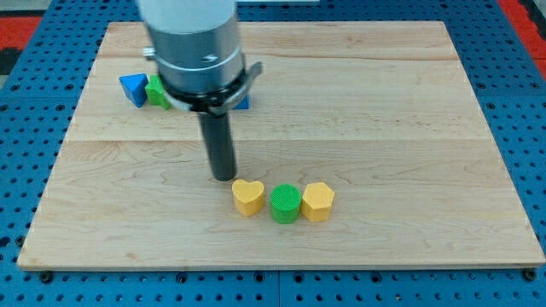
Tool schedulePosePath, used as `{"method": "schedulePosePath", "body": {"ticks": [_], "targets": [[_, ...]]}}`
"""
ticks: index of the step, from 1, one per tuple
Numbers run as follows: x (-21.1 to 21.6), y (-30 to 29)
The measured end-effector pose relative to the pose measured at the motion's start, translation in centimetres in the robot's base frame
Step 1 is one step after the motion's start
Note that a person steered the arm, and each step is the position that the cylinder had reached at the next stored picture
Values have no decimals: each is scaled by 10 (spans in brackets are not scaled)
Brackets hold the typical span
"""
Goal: Place the green star to the left of the yellow heart
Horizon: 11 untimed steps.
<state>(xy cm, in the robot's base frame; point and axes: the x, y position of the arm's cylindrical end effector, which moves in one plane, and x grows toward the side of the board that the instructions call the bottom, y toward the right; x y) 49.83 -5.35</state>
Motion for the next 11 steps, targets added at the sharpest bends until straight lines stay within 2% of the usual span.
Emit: {"method": "schedulePosePath", "body": {"ticks": [3, 5, 6, 7, 8, 9, 10, 11], "targets": [[24, -7], [-90, -66], [-115, -168], [-103, -194], [-138, -236], [-156, -201], [-155, -117], [-136, -79]]}}
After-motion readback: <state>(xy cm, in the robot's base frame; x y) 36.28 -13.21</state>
